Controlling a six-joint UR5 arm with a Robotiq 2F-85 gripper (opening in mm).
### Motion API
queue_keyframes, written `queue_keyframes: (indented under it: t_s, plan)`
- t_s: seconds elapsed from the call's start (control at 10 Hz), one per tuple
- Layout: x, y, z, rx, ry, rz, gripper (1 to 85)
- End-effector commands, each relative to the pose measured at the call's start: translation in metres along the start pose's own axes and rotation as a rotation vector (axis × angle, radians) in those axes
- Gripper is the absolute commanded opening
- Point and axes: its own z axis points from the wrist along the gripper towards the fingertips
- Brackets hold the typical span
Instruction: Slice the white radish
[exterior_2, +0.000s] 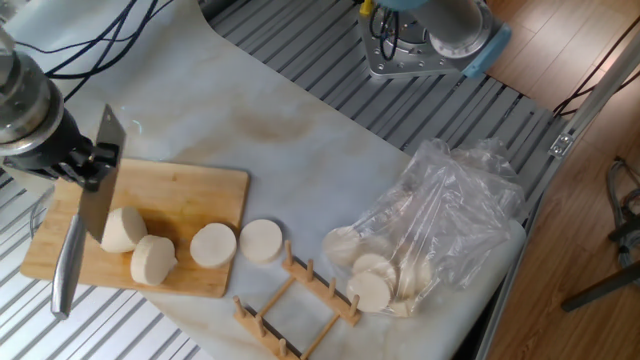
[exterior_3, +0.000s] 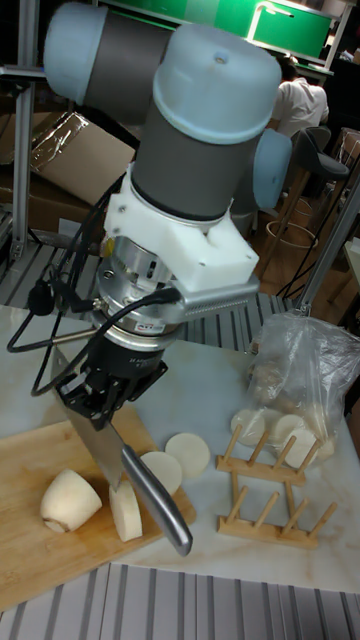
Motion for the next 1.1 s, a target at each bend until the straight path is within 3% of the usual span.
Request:
queue_keyframes:
  t_s: [0.0,0.1,0.3,0.4,0.6,0.8,1.0]
  plan:
    - [-0.011,-0.017,0.015,0.075,-0.03,-0.057,1.3]
    - [-0.017,-0.028,0.021,0.113,-0.034,-0.095,1.3]
    - [-0.029,-0.036,0.022,0.149,-0.067,-0.122,1.3]
    - [-0.039,-0.055,0.018,0.229,-0.091,-0.182,1.3]
    - [-0.052,-0.064,0.024,0.259,-0.128,-0.231,1.3]
    - [-0.056,-0.066,0.046,0.242,-0.136,-0.258,1.3]
    - [-0.045,-0.056,0.076,0.191,-0.126,-0.288,1.3]
